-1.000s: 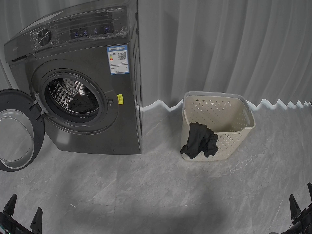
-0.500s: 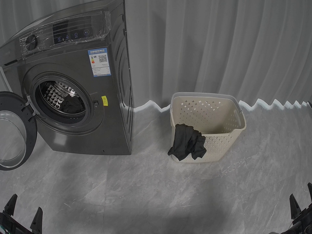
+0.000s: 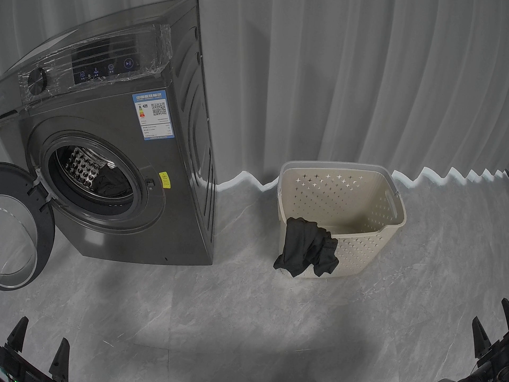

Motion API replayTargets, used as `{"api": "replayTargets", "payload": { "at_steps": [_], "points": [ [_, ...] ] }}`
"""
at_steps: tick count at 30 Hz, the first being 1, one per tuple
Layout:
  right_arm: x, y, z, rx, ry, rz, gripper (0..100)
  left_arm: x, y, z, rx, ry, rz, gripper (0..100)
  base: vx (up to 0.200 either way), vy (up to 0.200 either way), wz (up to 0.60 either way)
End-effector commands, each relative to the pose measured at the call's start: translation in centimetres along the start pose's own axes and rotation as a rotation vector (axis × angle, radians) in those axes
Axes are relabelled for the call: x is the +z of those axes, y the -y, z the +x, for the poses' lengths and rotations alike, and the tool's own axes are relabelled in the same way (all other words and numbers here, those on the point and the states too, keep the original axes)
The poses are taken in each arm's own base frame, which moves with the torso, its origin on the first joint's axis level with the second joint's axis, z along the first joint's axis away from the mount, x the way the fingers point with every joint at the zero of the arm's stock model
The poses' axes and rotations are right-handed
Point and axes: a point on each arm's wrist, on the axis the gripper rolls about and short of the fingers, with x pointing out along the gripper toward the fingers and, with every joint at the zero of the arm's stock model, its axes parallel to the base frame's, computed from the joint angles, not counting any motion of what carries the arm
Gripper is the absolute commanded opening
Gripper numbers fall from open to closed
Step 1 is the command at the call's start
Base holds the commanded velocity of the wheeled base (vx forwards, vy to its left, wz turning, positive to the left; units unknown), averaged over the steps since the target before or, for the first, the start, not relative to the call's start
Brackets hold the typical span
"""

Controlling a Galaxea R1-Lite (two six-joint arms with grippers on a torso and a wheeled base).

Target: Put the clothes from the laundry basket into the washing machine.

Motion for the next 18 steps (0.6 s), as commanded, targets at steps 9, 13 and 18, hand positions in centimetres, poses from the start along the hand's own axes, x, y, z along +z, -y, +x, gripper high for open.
{"api": "replayTargets", "payload": {
  "at_steps": [9,13,18],
  "points": [
    [4.7,0.0,-1.6,0.006,0.213,0.053,100,-0.5,0.0,0.0,0.002,-0.001,0.002,100,0.000,-0.200,0.00],
    [4.9,0.0,-0.3,0.164,-0.007,0.056,100,-0.5,0.0,0.0,0.000,-0.001,0.002,100,0.000,-0.050,0.00],
    [5.1,-0.8,3.1,0.418,-0.297,0.069,100,-0.5,0.0,0.0,0.002,-0.001,0.003,100,0.000,0.000,0.00]
  ]
}}
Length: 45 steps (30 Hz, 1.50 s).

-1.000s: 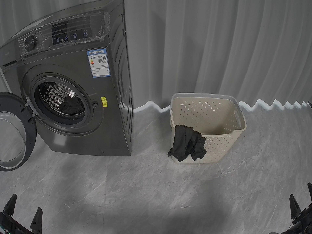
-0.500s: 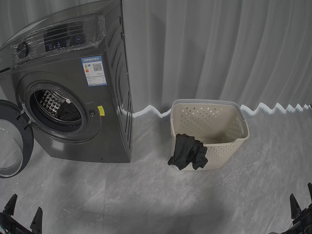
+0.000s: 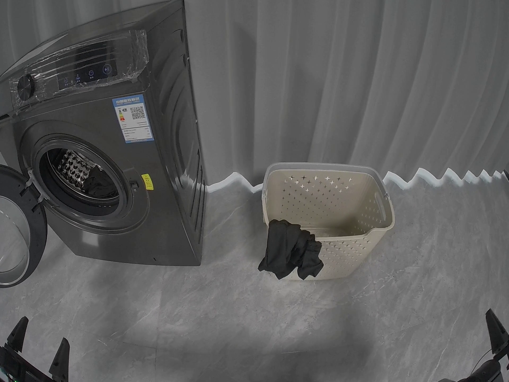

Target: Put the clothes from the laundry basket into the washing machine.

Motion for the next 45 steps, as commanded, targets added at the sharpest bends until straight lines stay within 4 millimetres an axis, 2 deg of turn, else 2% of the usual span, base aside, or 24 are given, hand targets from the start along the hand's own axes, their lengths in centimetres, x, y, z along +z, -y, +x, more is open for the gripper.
{"api": "replayTargets", "payload": {
  "at_steps": [1,3,8,13,14,19,22,31,35,37,38,41,45],
  "points": [
    [0.6,-0.2,4.5,0.293,-0.365,0.057,100,-0.5,0.0,0.0,0.002,-0.001,0.002,100,0.000,0.000,0.00],
    [0.9,-0.5,5.7,0.358,-0.406,0.061,100,-0.5,0.0,0.0,-0.001,-0.001,0.002,100,0.000,0.000,0.00],
    [0.8,-1.4,10.7,0.424,-0.504,0.064,100,-0.5,0.0,0.0,-0.001,-0.001,0.002,100,0.040,0.000,0.00],
    [0.1,-2.1,13.8,0.441,-0.562,0.078,100,-0.5,0.0,0.0,-0.001,-0.001,0.002,100,0.200,0.000,0.00],
    [0.1,-2.1,13.9,0.441,-0.564,0.081,100,-0.5,0.0,0.0,-0.001,-0.001,0.000,100,0.200,0.000,0.00],
    [-0.9,-3.4,17.6,0.441,-0.652,0.202,100,-0.5,0.0,0.0,-0.002,-0.001,0.000,100,0.200,0.000,0.00],
    [-1.8,-4.3,19.9,0.448,-0.666,0.215,100,-0.5,0.0,0.0,-0.002,-0.001,-0.001,100,0.200,0.000,0.00],
    [-6.3,-7.1,26.8,0.414,-0.644,0.194,100,-0.5,0.0,0.0,-0.002,-0.001,-0.001,100,0.000,0.000,0.00],
    [-8.0,-8.1,29.2,0.416,-0.622,0.226,100,-0.5,0.0,0.0,-0.002,-0.001,-0.003,100,0.000,0.000,0.00],
    [-8.3,-8.2,29.5,0.415,-0.623,0.229,100,-0.5,0.0,0.0,-0.002,-0.001,-0.003,100,0.000,0.000,0.00],
    [-9.1,-8.4,30.9,0.408,-0.621,0.235,100,-0.5,0.0,0.0,-0.002,-0.001,-0.001,100,0.000,0.000,0.00],
    [-10.5,-8.7,32.8,0.393,-0.633,0.254,100,-0.5,0.0,0.0,-0.002,-0.001,-0.003,100,0.000,0.000,0.00],
    [-11.3,-9.2,34.2,0.383,-0.628,0.263,100,-0.5,0.0,0.0,-0.002,-0.001,-0.003,100,0.000,0.000,0.00]
  ]
}}
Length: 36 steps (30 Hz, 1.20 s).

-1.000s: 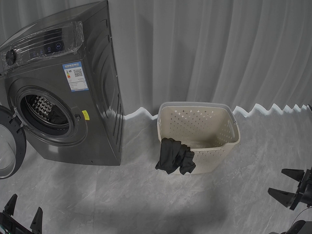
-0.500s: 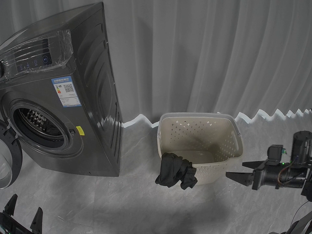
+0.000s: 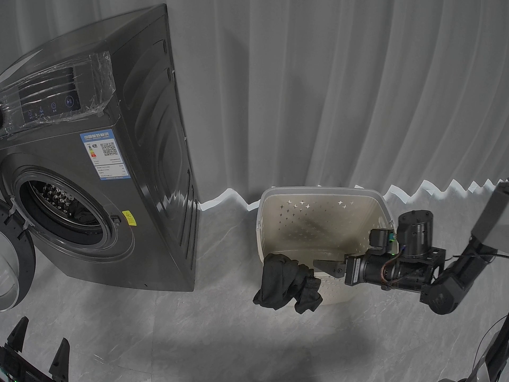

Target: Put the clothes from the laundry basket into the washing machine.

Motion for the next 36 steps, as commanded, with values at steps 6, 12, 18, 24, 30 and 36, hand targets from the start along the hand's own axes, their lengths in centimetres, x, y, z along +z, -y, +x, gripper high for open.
{"api": "replayTargets", "payload": {
  "at_steps": [6,12,18,24,30,36],
  "points": [
    [-2.2,1.7,5.9,-0.048,-0.058,0.030,100,-0.5,0.0,0.0,0.000,0.000,-0.001,100,0.000,0.000,0.00],
    [-2.2,2.5,7.6,-0.056,-0.047,0.070,100,-0.5,0.0,0.0,0.000,0.000,-0.001,100,0.000,0.000,0.00],
    [-3.0,2.6,9.4,-0.049,-0.058,0.081,100,-0.5,0.0,0.0,0.000,0.000,-0.001,100,0.000,0.000,0.00],
    [-3.4,2.4,10.4,-0.038,-0.066,0.089,100,-0.5,0.0,0.0,0.000,0.000,0.001,100,0.000,0.000,0.00],
    [-3.8,2.4,11.1,-0.032,-0.070,0.093,100,-0.5,0.0,0.0,0.000,0.000,0.001,100,0.000,0.000,0.00],
    [-3.7,2.2,11.9,-0.019,-0.059,0.089,100,-0.5,0.0,0.0,0.000,0.000,0.001,100,0.000,0.000,0.00]
  ]
}}
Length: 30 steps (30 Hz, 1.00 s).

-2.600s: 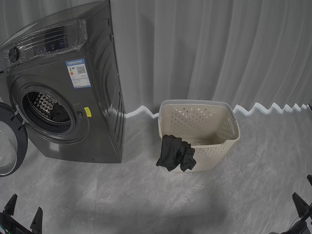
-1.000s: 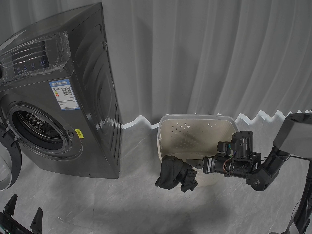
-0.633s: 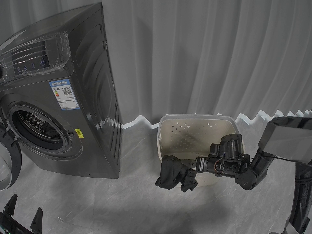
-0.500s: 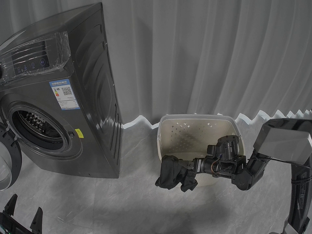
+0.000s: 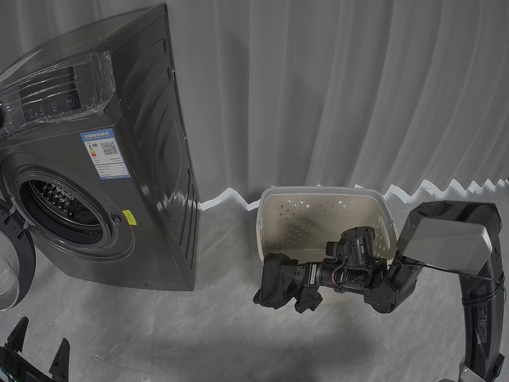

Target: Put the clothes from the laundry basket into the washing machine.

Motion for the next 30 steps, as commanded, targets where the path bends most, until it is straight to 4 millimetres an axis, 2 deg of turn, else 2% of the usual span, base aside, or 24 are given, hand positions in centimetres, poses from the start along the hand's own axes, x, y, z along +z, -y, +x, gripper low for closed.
{"api": "replayTargets", "payload": {
  "at_steps": [1,5,6,18,25,30],
  "points": [
    [-0.1,-0.1,0.4,0.005,-0.001,0.000,100,-0.5,0.0,0.0,0.000,0.000,0.000,100,0.000,0.000,0.00],
    [0.0,-0.2,0.4,0.011,0.003,0.005,100,-0.5,0.0,0.0,0.000,0.000,0.002,100,0.000,0.000,0.00],
    [0.0,-0.2,0.4,0.010,0.001,0.005,0,-0.5,0.0,0.0,-0.001,0.000,0.002,100,0.000,0.000,0.00],
    [0.3,-0.7,0.1,0.022,0.010,0.014,0,-0.5,0.0,0.0,0.000,0.000,0.003,100,0.000,0.000,0.00],
    [1.9,-0.8,-1.6,0.030,0.083,0.041,0,-0.5,0.0,0.0,0.000,0.000,0.003,100,0.000,0.000,0.00],
    [1.5,-0.5,-1.8,0.019,0.070,0.042,0,-0.5,0.0,0.0,0.000,0.000,0.005,100,0.000,0.000,0.00]
  ]
}}
